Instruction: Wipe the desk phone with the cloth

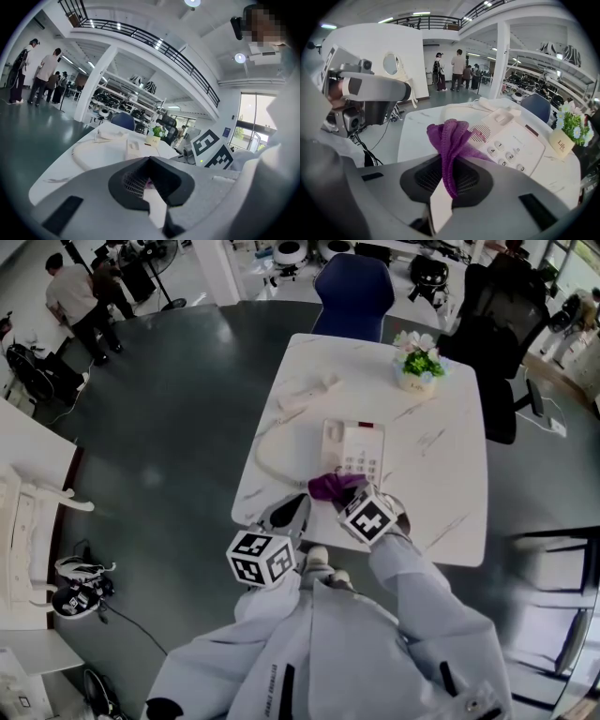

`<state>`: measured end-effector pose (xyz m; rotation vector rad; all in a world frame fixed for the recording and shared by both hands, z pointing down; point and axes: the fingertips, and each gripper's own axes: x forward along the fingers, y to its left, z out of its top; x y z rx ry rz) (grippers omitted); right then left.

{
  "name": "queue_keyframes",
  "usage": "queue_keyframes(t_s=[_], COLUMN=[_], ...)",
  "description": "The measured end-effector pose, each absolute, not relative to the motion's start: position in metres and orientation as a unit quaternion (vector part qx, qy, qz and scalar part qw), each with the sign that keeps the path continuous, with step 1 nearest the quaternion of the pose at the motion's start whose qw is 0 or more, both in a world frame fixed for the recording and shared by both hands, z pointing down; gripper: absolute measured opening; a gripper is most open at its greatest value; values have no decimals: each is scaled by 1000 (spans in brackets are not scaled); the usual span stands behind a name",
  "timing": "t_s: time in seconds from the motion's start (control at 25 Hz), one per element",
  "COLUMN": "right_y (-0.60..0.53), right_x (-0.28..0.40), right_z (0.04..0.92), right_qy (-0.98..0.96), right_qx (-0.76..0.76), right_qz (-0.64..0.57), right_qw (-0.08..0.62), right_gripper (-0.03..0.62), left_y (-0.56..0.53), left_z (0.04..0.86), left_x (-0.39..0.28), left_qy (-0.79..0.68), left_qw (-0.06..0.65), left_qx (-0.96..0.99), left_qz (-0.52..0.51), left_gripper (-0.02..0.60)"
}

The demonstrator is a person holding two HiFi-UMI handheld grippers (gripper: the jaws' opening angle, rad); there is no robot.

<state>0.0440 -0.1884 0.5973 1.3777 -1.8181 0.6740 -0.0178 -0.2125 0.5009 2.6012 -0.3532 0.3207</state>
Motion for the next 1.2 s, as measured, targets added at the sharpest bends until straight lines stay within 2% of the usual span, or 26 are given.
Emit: queue_keyframes(t_s=[0.76,1.0,1.2], right_y=[-166,-163,-162], right_x=[28,25,37], right_z=[607,591,563], right_qy=[-726,-749,-750], right_qx=[503,508,558], right_qz=[295,329,332], right_qw=[364,269,128], right_gripper=[38,38,38], left_y=[-210,-215,-219], left_z=[495,488,476], left_x=[-20,-18,-13], left_qy=[-143,-144,-139], left_qw=[235,223,209], left_qx=[955,958,963], left_qz=[111,107,96], left_gripper=[-2,-2,-2])
